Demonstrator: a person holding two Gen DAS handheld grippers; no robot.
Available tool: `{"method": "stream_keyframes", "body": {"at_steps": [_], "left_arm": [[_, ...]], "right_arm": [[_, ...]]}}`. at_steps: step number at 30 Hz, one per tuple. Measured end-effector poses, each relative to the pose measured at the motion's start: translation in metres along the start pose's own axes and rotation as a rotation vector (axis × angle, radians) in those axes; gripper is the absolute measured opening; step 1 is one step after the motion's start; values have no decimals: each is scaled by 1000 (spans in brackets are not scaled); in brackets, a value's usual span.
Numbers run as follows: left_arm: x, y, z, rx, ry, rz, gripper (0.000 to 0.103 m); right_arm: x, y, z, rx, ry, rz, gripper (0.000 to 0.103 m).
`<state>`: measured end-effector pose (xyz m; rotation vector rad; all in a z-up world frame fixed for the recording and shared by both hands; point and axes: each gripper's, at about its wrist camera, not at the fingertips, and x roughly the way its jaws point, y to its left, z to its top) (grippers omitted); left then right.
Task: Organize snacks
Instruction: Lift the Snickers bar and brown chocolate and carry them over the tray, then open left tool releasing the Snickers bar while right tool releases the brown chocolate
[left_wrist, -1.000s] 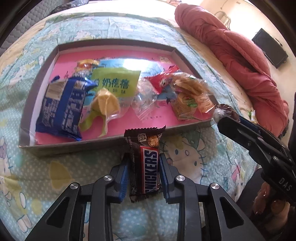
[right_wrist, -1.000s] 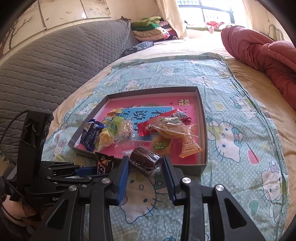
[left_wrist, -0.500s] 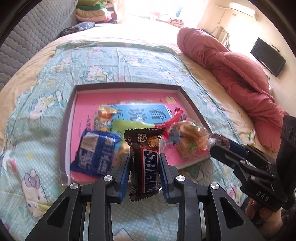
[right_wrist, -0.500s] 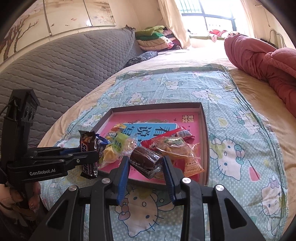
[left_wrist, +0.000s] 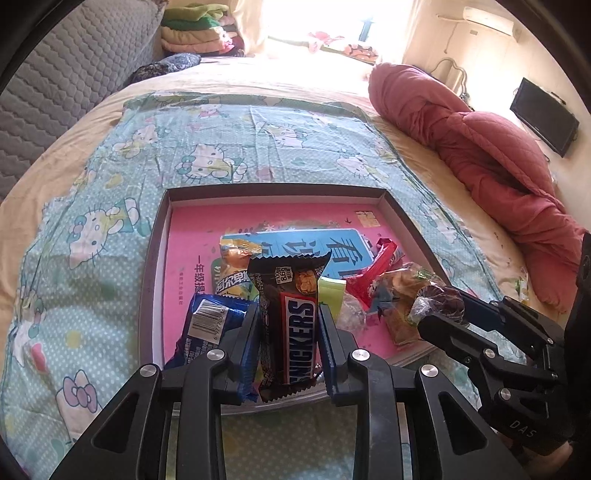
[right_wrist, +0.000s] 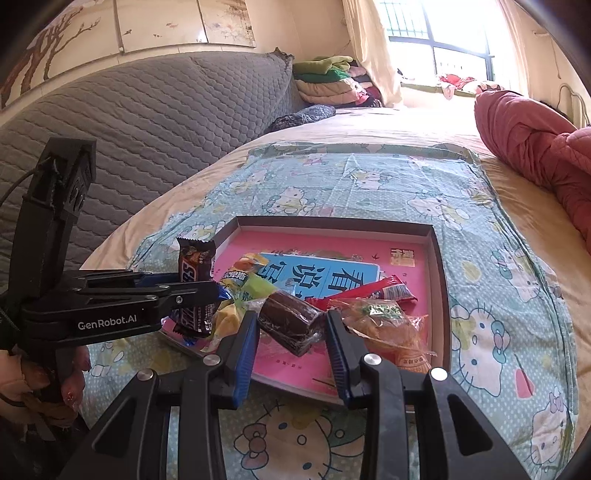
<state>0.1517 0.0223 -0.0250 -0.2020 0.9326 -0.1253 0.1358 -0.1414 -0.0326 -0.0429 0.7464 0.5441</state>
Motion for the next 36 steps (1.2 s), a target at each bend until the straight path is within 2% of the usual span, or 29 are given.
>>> {"method": "stream_keyframes", "body": {"at_steps": [14, 25, 36], "left_arm": [[16, 3, -6, -3, 46, -1, 31], [17, 4, -10, -15, 69, -18, 31], [15, 3, -11, -16, 76, -15, 31]], "right_arm": [[17, -2, -3, 4, 45, 10, 37], [41, 6, -16, -37, 142, 3, 37], [43, -1, -18, -3, 151, 5, 37]]}}
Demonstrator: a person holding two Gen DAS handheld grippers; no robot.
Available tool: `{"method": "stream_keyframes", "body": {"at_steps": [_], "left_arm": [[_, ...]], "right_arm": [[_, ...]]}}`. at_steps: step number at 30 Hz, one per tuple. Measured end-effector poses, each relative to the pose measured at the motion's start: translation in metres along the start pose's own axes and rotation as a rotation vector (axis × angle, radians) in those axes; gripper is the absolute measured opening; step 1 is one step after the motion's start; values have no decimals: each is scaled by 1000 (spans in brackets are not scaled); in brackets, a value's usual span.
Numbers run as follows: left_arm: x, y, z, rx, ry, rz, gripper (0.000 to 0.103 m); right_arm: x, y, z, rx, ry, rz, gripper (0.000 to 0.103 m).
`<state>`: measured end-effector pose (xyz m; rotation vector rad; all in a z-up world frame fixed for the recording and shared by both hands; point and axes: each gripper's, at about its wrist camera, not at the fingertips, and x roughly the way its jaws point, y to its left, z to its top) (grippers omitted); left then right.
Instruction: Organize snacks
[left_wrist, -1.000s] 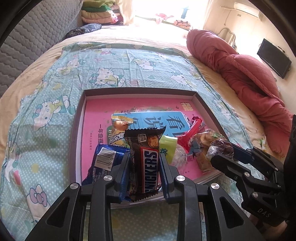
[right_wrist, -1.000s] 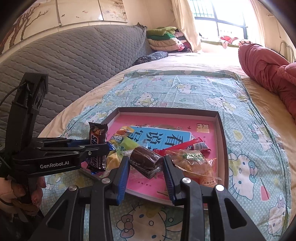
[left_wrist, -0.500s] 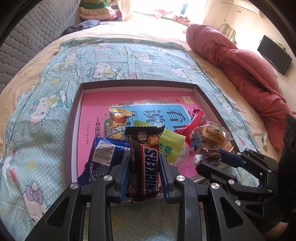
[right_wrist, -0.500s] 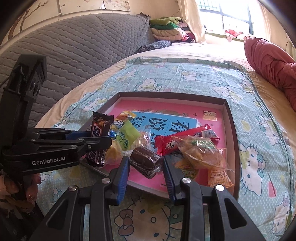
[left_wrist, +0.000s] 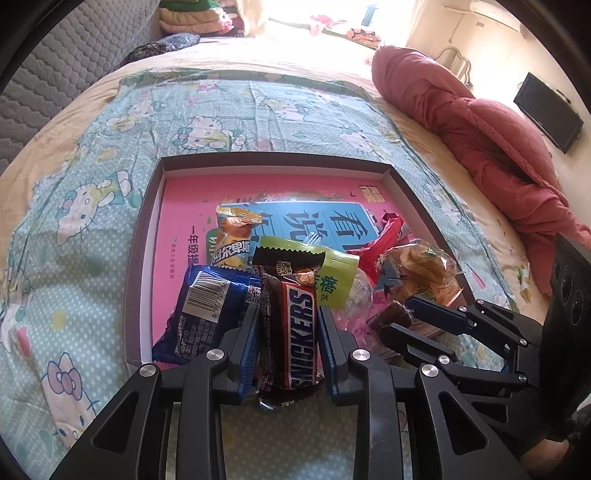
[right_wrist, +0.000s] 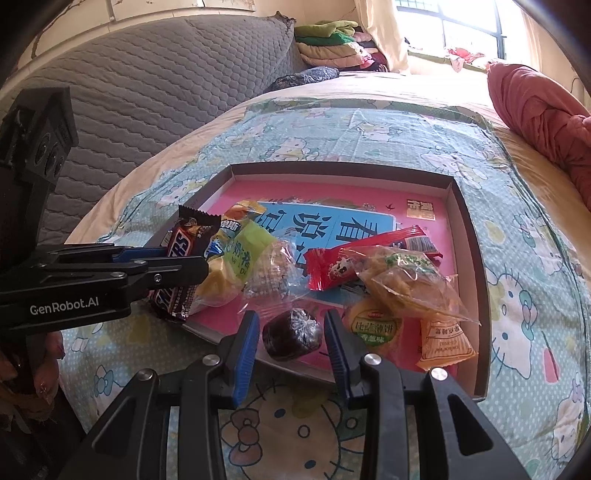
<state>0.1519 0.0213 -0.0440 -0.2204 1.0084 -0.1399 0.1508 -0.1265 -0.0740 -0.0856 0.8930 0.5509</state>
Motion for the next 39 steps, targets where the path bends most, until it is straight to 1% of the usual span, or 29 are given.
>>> {"method": "stream_keyframes", "body": {"at_steps": [9, 11, 12, 15, 17, 19, 20, 21, 22, 25, 27, 28, 29, 30, 33, 37, 39], "left_arm": [[-3, -1, 0, 0, -1, 0, 32], [-4, -1, 1, 2, -2, -4, 38], [-5, -1, 1, 4, -4, -3, 43], [-9, -2, 1, 2, -12, -8, 45], [-12, -2, 1, 5, -18, -5, 50], [-17, -3, 1, 5, -26, -1, 56], [-20, -3, 0, 3, -30, -1, 58], [-24, -3, -1, 1, -34, 0, 62], [-28, -4, -2, -1, -39, 4, 66], [-38, -5, -8, -12, -34, 14, 69], [-44, -6, -16, -17, -20, 30, 69], [-47, -7, -21, -20, -11, 36, 70], [-49, -8, -25, -25, -2, 39, 73], [-52, -10, -31, -29, 6, 42, 80], [-62, -13, -43, -42, 3, 51, 81], [-75, -19, -56, -41, -6, 105, 81], [-80, -21, -61, -42, -7, 112, 81]], "right_arm": [[-6, 0, 3, 2, -21, -5, 37], [-7, 1, 3, 2, -26, -1, 37], [-9, 1, 4, 2, -29, -2, 37], [-13, 0, 5, 6, -40, -1, 37], [-17, 0, 6, 11, -49, -1, 37], [-21, -1, 6, 24, -55, -1, 41], [-23, -1, 6, 29, -60, -1, 45], [-26, -1, 7, 35, -63, -5, 49], [-29, -1, 6, 41, -67, -10, 51], [-40, 1, 2, 55, -77, -30, 59], [-49, 4, -3, 68, -85, -47, 74], [-55, 5, -6, 74, -90, -51, 77], [-60, 7, -8, 76, -91, -56, 82], [-65, 9, -11, 80, -88, -69, 85], [-77, 12, -20, 109, -79, -100, 90], [-87, 15, -34, 135, -53, -131, 92], [-91, 14, -40, 150, -42, -147, 94]]}}
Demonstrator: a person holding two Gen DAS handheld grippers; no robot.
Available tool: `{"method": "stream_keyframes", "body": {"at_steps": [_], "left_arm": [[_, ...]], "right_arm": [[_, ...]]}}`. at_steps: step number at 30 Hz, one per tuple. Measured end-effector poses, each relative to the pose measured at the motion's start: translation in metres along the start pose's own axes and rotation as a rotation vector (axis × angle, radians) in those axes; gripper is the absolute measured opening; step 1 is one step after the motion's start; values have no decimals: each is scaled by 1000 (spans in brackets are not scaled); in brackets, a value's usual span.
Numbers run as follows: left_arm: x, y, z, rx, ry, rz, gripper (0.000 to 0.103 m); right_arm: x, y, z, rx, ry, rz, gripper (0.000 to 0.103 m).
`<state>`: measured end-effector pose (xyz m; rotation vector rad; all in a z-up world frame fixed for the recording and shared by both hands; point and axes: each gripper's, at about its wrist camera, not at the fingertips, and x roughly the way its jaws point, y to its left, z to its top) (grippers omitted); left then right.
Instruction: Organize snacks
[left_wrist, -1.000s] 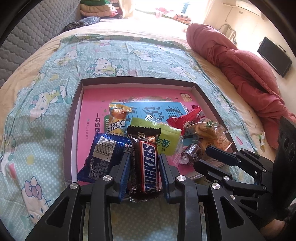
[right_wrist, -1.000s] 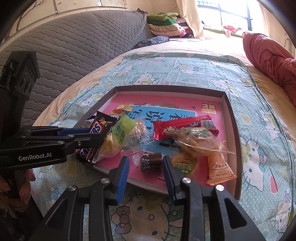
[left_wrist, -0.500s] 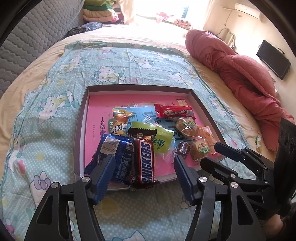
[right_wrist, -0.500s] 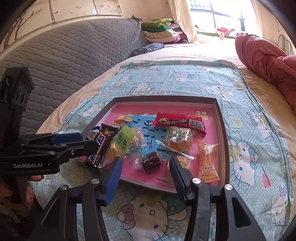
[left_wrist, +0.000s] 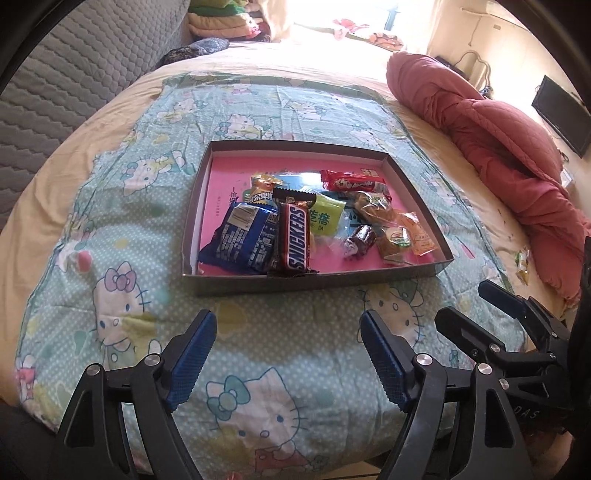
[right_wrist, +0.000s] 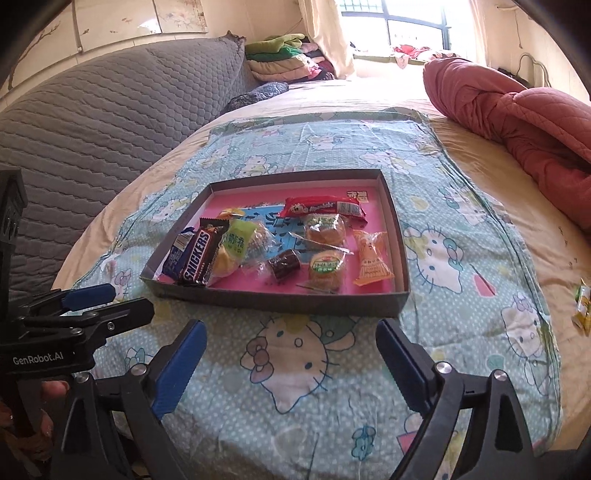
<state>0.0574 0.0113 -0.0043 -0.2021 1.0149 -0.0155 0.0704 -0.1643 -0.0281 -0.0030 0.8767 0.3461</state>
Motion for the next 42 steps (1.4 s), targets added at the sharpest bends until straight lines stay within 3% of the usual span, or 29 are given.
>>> {"method": "stream_keyframes", "body": {"at_steps": [5, 42], "left_arm": [[-12, -5, -12, 11, 4, 6, 81], [-26, -3, -30, 4, 27, 26, 81]], "right_arm": [[-4, -6, -9, 29, 19, -23, 98], [-23, 6, -26, 12, 24, -52, 99]]}}
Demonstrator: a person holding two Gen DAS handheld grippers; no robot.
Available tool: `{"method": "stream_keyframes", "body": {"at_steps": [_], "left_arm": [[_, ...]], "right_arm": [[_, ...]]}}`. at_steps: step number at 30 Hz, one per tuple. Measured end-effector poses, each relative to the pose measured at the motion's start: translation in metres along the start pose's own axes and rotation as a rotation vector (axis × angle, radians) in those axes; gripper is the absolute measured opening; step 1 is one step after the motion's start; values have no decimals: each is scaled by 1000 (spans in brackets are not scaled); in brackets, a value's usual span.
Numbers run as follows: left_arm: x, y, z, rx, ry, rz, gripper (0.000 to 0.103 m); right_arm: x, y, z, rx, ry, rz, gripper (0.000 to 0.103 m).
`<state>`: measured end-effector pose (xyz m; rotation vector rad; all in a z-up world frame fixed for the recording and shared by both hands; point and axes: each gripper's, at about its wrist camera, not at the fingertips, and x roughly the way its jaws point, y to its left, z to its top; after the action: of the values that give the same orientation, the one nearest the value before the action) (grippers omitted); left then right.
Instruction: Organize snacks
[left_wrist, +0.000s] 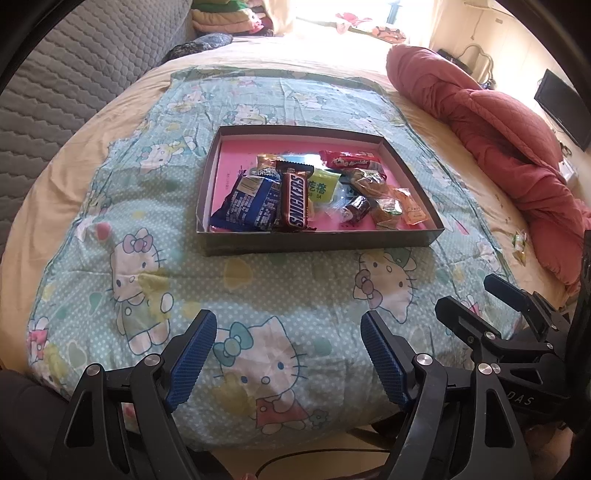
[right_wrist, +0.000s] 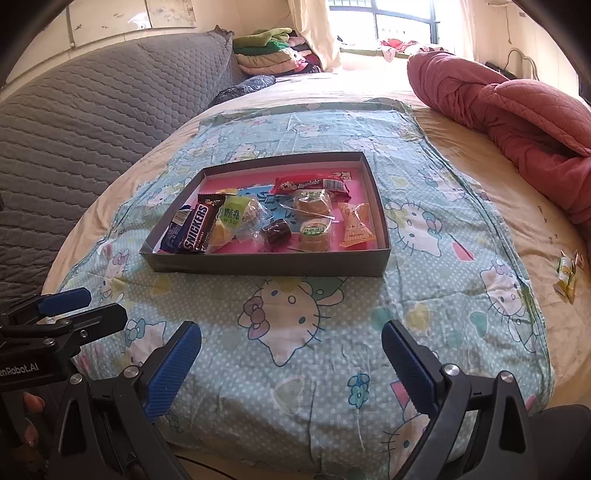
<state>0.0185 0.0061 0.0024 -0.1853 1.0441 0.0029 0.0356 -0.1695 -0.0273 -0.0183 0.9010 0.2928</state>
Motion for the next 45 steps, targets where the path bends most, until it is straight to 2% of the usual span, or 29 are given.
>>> {"method": "stream_keyframes", "body": {"at_steps": [45], "left_arm": [[3, 4, 0, -10, 10, -7, 81]], "right_arm": [[3, -2, -1, -1, 4, -16, 99]]}}
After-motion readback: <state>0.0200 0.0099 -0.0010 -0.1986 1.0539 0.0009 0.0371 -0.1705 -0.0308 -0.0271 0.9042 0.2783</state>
